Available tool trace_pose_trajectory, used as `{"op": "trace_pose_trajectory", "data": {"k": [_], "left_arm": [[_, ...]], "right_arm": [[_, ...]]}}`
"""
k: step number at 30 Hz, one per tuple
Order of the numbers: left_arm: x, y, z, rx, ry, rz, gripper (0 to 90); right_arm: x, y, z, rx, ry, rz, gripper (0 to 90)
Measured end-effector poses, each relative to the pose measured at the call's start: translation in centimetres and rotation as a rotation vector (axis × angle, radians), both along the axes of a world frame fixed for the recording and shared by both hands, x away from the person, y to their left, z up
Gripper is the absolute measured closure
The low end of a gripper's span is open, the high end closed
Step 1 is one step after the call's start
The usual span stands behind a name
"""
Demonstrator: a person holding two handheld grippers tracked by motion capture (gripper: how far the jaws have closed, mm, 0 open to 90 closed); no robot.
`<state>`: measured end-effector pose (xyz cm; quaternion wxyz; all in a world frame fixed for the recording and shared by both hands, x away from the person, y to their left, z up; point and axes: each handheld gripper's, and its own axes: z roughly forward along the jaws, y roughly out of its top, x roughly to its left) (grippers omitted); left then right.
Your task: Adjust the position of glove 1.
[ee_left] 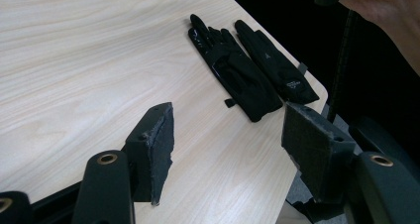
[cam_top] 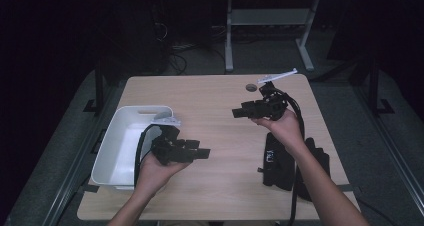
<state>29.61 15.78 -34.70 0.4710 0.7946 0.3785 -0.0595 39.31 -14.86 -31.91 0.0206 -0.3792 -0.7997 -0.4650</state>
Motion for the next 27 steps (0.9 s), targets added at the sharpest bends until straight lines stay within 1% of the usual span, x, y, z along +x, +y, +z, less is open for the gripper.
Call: {"op": "trace_pose_trajectory", "data": {"k": [8, 14, 17, 20, 24, 25, 27], "left_arm": [[-0.1, -1.1, -0.3, -0.006, -0.004, -0.011, 36.6], [-0.1, -2.0, -0.5, -0.007, 0.001, -0.028, 35.9], [0.0, -2.3, -0.6, -0.002, -0.002, -0.033, 35.9], [-0.1, -2.8, -0.8, 0.000, 0.002, -0.043, 35.9], [-0.1, -3.3, -0.9, 0.000, 0.006, -0.053, 35.9], [-0.1, -3.4, -1.0, 0.001, -0.002, -0.054, 35.8], [-0.2, -3.5, -1.0, -0.002, 0.003, -0.054, 35.6]], "right_arm": [[-0.9, -2.2, -0.8, -0.007, 0.005, -0.032, 39.5], [-1.6, -4.0, -1.3, -0.018, 0.009, -0.054, 39.4], [-1.9, -4.9, -1.6, -0.017, 0.009, -0.069, 39.4], [-2.2, -5.7, -2.0, -0.010, 0.018, -0.084, 39.4], [-2.5, -6.3, -2.3, -0.015, 0.021, -0.091, 39.4], [-2.6, -6.4, -2.4, -0.017, 0.017, -0.090, 39.5], [-2.8, -6.8, -2.5, -0.022, 0.017, -0.095, 39.5]]}}
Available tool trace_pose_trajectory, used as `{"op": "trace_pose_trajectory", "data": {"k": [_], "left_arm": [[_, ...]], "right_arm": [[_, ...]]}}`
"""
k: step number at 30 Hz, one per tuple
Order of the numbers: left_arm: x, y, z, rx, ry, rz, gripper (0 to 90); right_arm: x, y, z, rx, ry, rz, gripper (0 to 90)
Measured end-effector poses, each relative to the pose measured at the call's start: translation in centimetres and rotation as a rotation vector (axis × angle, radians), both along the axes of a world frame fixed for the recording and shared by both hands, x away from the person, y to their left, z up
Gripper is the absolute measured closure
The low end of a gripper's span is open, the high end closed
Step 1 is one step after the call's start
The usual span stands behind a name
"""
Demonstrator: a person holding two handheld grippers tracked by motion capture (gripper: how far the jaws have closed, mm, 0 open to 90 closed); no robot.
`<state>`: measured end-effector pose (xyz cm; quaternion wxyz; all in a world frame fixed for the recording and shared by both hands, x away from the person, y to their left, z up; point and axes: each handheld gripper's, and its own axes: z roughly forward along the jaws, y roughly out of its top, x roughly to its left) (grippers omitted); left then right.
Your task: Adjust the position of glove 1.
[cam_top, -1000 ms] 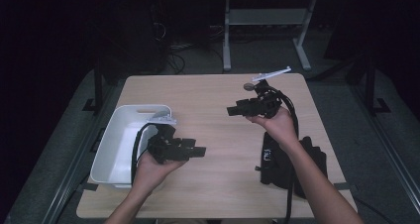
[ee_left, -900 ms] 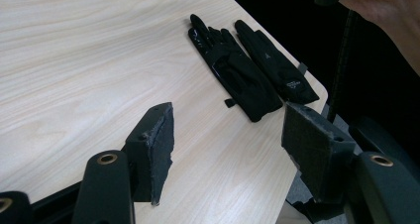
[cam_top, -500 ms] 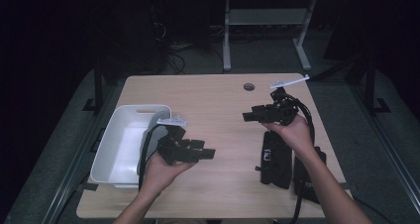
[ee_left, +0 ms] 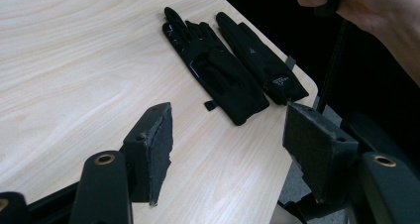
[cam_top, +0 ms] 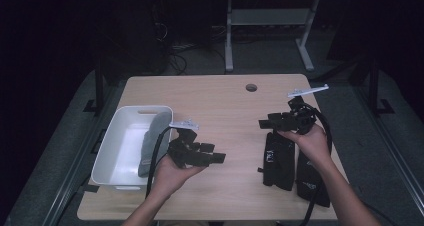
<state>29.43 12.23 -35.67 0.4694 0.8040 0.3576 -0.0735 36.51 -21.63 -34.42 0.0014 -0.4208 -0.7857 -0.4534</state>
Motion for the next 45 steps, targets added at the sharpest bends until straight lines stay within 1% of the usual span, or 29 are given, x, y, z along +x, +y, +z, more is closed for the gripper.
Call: {"op": "trace_pose_trajectory", "data": {"k": [9, 16, 20, 23, 25, 32, 36, 39, 45], "left_arm": [[0.0, -0.6, -0.3, 0.004, -0.006, -0.018, 35.3], [0.0, -1.3, -0.6, 0.004, -0.003, -0.028, 34.6], [0.0, -1.6, -0.7, 0.001, -0.001, -0.032, 34.4], [0.0, -1.8, -0.8, 0.007, -0.010, -0.039, 34.2], [-0.1, -1.9, -0.9, 0.007, -0.002, -0.036, 34.1], [-0.2, -2.3, -1.1, 0.008, -0.002, -0.045, 33.8], [-0.2, -2.4, -1.1, 0.004, 0.000, -0.047, 33.7], [-0.2, -2.6, -1.2, 0.005, 0.001, -0.046, 33.6], [-0.2, -3.1, -1.5, 0.008, 0.002, -0.057, 33.4]], "right_arm": [[-1.0, -1.8, -0.9, -0.016, 0.011, -0.027, 39.5], [-1.6, -3.1, -1.6, -0.009, 0.011, -0.048, 39.5], [-1.9, -3.9, -2.2, -0.017, 0.018, -0.062, 39.6], [-2.3, -4.6, -2.8, -0.023, 0.023, -0.070, 39.7], [-2.6, -4.9, -3.2, -0.028, 0.026, -0.078, 39.7], [-3.4, -6.1, -4.4, -0.040, 0.031, -0.099, 40.1], [-3.8, -6.7, -5.0, -0.050, 0.036, -0.109, 41.1], [-4.3, -7.2, -5.5, -0.070, 0.041, -0.117, 41.6], [-5.1, -8.1, -6.7, -0.092, 0.043, -0.130, 43.9]]}}
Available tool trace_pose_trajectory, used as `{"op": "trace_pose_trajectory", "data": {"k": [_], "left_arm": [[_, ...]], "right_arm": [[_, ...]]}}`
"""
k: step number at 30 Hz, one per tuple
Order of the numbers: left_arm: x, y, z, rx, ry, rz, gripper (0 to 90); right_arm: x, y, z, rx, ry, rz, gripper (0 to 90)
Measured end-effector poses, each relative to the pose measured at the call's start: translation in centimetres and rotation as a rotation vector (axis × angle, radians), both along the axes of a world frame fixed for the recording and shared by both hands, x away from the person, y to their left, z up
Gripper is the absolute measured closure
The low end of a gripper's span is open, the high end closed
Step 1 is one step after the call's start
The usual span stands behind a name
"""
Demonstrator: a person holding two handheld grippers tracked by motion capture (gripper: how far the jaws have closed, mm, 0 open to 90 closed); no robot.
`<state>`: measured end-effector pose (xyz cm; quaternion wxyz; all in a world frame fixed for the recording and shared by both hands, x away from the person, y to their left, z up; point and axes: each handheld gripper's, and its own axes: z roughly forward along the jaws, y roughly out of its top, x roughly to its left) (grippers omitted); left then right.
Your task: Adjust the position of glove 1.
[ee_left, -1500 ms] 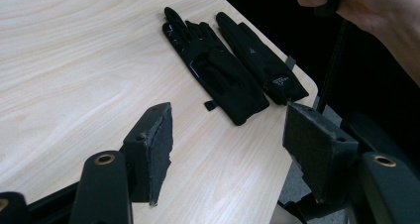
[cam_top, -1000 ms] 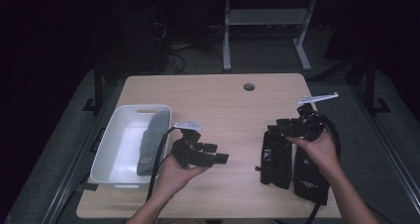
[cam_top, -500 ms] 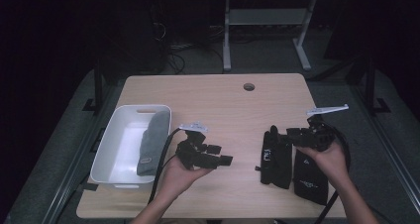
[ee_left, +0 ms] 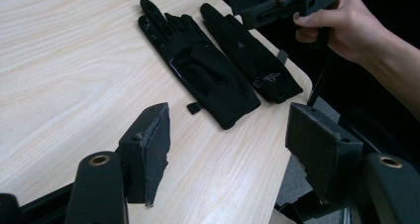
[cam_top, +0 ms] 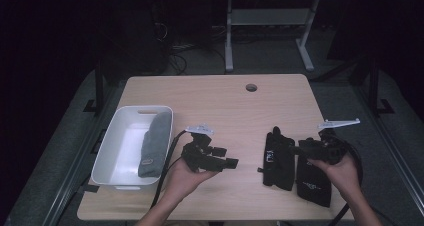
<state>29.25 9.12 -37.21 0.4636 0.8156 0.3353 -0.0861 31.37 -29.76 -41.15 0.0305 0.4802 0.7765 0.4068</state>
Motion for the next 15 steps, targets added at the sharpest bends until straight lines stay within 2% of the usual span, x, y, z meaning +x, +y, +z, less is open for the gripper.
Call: {"op": "trace_pose_trajectory", "data": {"k": [8, 15], "left_arm": [[-0.1, -0.7, -0.5, 0.004, 0.010, -0.017, 33.6], [-0.2, -1.1, -0.8, 0.008, 0.016, -0.026, 33.7]], "right_arm": [[-1.2, -0.8, -1.1, -0.046, -0.007, 0.006, 47.1], [-2.5, -1.8, -2.4, -0.079, 0.004, -0.016, 47.9]]}}
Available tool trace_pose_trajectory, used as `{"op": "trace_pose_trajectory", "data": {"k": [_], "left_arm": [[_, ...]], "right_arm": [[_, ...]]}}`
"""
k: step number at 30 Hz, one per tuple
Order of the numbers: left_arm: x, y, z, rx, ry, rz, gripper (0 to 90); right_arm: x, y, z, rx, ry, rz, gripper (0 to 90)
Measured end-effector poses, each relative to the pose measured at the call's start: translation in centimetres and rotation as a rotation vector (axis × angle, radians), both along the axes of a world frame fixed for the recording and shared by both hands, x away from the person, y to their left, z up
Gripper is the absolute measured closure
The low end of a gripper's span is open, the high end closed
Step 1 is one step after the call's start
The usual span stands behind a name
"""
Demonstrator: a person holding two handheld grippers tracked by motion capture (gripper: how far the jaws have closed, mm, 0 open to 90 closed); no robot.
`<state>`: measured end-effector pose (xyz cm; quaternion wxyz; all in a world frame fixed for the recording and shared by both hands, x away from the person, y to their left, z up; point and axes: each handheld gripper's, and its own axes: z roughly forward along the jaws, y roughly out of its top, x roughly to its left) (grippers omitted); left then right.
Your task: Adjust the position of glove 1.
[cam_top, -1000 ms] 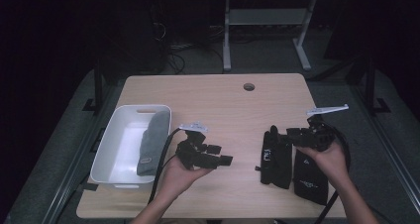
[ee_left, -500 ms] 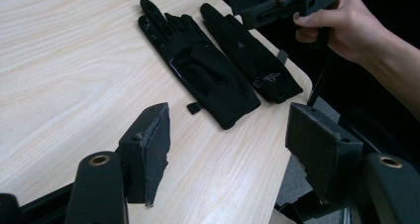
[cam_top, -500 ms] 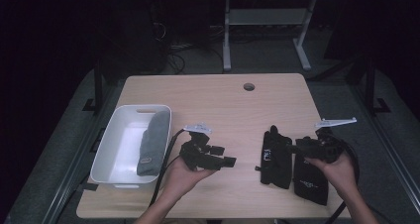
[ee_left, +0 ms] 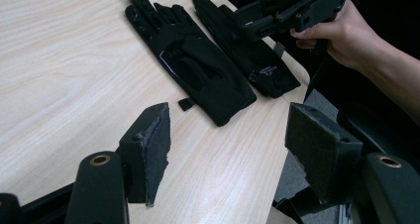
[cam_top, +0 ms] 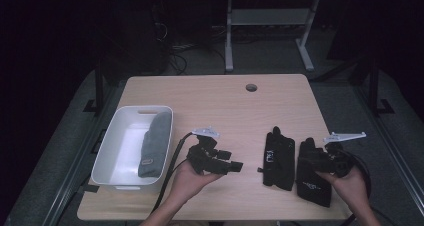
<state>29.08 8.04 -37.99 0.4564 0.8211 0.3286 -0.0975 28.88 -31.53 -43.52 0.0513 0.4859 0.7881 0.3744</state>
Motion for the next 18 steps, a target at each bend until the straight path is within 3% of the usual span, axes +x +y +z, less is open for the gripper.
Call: {"op": "trace_pose_trajectory", "data": {"k": [9, 18], "left_arm": [[-0.1, 0.0, -0.2, 0.002, 0.006, -0.004, 33.7], [-0.1, -0.4, -0.6, 0.003, 0.014, -0.009, 33.7]], "right_arm": [[-1.1, -1.5, -1.3, -0.043, 0.010, -0.020, 47.9], [-2.0, -1.7, -2.2, -0.141, -0.023, -0.046, 51.0]]}}
